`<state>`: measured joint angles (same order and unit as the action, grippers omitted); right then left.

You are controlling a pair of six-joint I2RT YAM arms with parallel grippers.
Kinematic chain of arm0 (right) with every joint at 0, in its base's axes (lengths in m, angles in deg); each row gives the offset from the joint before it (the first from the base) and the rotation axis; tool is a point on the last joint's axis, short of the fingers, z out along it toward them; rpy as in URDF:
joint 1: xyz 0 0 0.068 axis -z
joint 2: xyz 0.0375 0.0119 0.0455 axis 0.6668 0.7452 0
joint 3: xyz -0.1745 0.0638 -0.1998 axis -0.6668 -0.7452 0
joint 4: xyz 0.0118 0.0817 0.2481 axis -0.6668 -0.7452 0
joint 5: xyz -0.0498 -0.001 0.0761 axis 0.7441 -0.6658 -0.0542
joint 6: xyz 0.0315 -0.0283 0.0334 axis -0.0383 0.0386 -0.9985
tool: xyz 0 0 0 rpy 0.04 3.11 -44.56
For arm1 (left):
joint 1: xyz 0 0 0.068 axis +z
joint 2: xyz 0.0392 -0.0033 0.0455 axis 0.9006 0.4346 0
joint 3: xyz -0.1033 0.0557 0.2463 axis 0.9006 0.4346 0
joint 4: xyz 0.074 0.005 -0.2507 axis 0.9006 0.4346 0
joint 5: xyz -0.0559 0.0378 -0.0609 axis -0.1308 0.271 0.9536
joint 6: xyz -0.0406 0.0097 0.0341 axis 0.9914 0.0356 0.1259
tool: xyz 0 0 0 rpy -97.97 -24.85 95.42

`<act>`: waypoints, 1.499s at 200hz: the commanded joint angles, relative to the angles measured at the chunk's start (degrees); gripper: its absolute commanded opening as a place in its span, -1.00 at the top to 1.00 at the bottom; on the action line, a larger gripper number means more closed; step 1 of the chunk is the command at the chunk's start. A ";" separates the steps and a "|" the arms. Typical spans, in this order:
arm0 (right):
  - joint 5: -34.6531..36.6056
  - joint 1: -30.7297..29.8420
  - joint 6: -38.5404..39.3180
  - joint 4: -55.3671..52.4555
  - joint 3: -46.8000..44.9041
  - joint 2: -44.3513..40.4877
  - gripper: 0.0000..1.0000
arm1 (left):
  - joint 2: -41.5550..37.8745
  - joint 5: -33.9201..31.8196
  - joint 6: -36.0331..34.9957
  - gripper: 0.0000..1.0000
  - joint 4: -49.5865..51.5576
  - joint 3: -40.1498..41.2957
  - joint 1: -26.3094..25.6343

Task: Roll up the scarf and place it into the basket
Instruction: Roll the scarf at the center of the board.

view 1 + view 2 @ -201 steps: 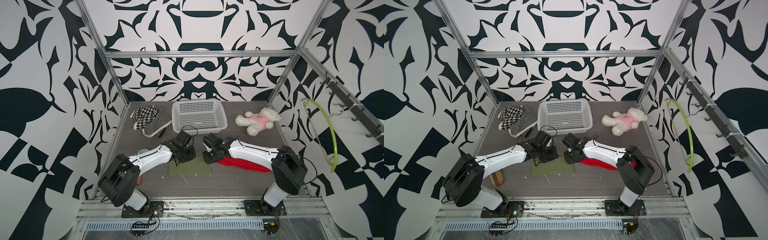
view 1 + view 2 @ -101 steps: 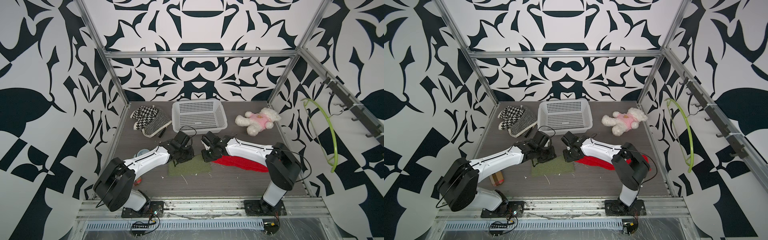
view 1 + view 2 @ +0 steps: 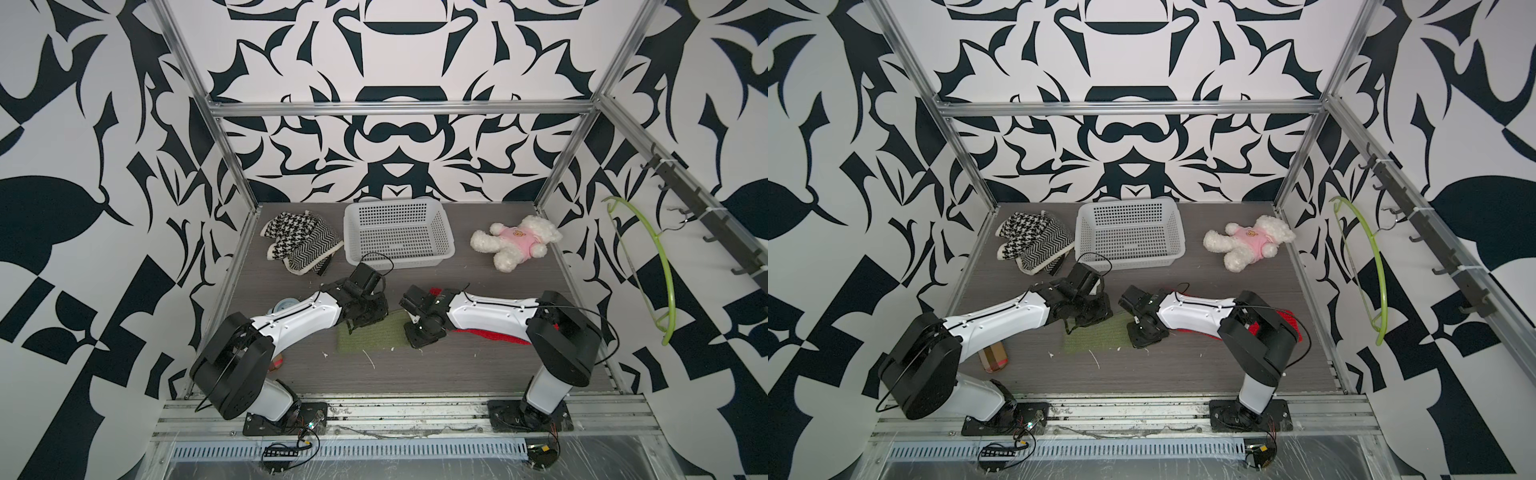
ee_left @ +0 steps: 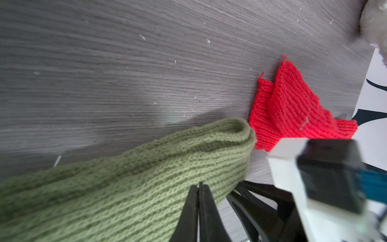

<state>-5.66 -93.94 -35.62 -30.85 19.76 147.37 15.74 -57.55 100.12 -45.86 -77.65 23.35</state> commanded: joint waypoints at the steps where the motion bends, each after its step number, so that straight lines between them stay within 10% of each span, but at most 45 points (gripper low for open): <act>1: 1.76 0.24 -0.84 0.01 -0.22 -5.51 0.54 | -0.34 -0.17 -0.90 0.84 1.77 -0.40 0.01; 120: -2.06 5.47 0.27 4.93 -4.59 -3.54 0.49 | 0.39 3.66 -4.32 0.85 3.23 -1.58 -1.10; 173: -5.42 5.49 -0.25 6.71 -6.82 -1.55 1.00 | 2.81 4.62 -7.74 0.85 7.92 -1.88 -2.00; 300: -4.43 6.40 1.74 0.62 -2.60 -10.42 1.00 | 8.26 3.46 -9.84 0.86 7.49 -1.61 -2.14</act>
<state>-10.49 -87.75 -35.07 -27.42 14.12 139.28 22.58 -54.68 90.89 -37.90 -78.44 21.45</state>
